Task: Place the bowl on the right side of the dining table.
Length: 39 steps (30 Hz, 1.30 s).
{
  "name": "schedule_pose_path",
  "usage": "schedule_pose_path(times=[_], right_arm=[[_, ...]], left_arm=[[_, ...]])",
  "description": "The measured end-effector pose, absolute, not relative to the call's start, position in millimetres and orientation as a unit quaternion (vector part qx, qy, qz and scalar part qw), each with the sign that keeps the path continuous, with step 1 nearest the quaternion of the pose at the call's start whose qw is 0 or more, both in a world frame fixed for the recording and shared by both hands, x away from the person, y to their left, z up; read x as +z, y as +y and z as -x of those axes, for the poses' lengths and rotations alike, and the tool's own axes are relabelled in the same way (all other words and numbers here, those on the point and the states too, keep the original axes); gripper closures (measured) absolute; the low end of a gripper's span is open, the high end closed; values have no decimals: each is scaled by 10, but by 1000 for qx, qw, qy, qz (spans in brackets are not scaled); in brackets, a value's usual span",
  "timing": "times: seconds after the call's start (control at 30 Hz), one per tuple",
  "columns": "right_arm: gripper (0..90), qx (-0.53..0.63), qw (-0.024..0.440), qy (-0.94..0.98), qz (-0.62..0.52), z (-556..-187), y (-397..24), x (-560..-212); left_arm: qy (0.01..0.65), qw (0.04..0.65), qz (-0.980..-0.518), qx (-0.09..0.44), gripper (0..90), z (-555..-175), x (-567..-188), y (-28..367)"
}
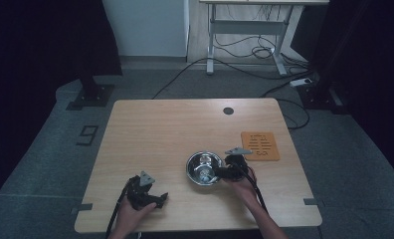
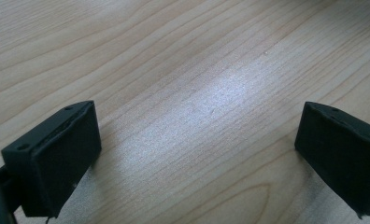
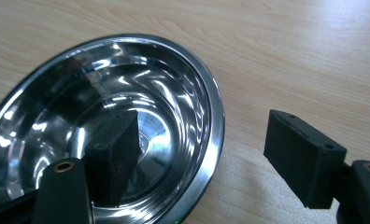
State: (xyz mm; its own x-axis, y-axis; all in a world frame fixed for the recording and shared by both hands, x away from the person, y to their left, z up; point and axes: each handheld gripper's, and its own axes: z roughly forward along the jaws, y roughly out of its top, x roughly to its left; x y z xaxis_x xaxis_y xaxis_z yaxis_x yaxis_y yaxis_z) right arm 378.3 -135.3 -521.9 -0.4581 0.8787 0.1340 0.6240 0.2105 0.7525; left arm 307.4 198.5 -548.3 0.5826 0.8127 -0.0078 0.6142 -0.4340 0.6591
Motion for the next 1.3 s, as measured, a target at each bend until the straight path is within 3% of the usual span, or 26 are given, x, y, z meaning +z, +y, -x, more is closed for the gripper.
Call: schedule_pose_path(times=[0.17,0.57,0.9,1.1,1.3], right_arm=[[267,383,155,763,-498,-3801,-1351,-5285],[414,385,131,758,-510,-3809,-1417,-5292],[661,394,83,757,-515,-3831,-1442,-5299],[722,401,64,743,-531,-3843,-1459,-5298],[812,426,15,713,-556,-3876,-1536,-5315]], left_arm=[[428,315,-832,157,0,-3074,-5483,1984],[426,315,-833,157,0,-3073,-5483,1983],[425,315,-834,157,0,-3073,-5483,1983],[425,315,-834,157,0,-3073,-5483,1983],[425,315,-834,157,0,-3073,-5483,1983]])
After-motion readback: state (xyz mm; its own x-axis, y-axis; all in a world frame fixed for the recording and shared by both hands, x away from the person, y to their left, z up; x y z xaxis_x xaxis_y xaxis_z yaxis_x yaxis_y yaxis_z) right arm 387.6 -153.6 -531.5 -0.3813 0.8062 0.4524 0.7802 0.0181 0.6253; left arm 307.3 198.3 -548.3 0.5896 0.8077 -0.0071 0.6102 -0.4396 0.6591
